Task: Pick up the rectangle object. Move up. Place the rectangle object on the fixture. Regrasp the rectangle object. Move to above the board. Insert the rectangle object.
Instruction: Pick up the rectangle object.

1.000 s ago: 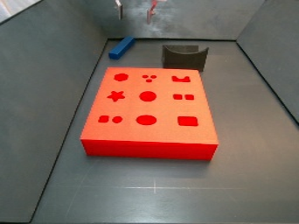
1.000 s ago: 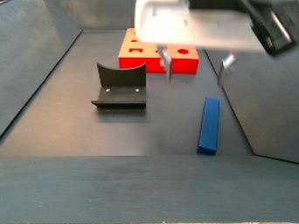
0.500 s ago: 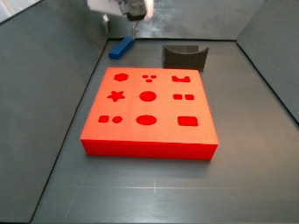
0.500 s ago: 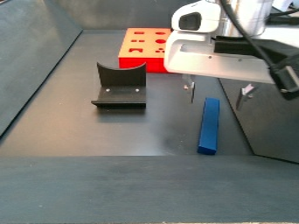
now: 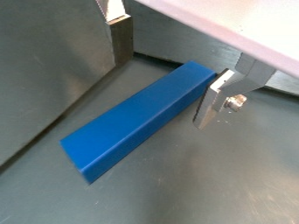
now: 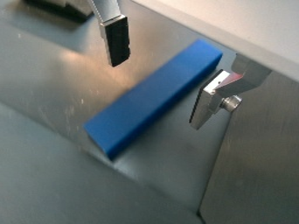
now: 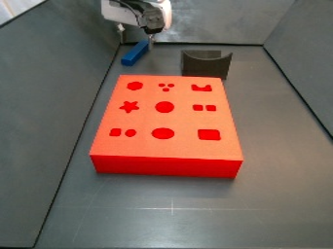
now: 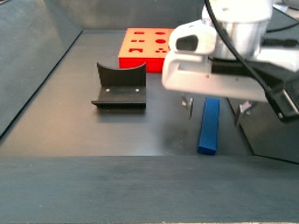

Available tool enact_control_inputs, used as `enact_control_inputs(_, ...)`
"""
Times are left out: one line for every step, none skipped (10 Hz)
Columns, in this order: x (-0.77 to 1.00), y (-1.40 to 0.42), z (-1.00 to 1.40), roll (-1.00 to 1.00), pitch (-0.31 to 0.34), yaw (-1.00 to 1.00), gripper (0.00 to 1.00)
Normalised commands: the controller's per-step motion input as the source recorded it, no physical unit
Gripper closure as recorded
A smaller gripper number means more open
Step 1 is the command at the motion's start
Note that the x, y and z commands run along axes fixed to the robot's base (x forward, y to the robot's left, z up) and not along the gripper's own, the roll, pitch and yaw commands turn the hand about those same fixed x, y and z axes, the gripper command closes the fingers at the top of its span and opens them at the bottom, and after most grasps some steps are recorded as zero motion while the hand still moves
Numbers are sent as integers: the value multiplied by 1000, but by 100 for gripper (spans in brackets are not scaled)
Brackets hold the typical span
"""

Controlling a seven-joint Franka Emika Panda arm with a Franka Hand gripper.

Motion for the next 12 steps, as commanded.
enact_control_inputs(-174,-54,-489,0,-333,0,0)
enact_control_inputs(-357,-166,-477,0,-333,-77,0)
enact_control_inputs(-157,0,-171,-77,-166,-3,0)
enact_control_inputs(0,-77,0,10,0,-3,0)
enact_control_inputs(0,0,0,-7,-7,0,0)
enact_control_inputs(0,0,-51,-37,-1,0,0)
enact_control_inputs(-60,0,-49,-110,-21,-31,0)
enact_control_inputs(-17,123,-131,-356,-86,-51,0)
enact_control_inputs(0,157,-197,-381,-106,0,0)
enact_control_inputs(-20,103,0,-227,-90,6,0)
enact_control_inputs(0,6,0,-47,-7,0,0)
enact_control_inputs(0,20,0,-173,-84,0,0)
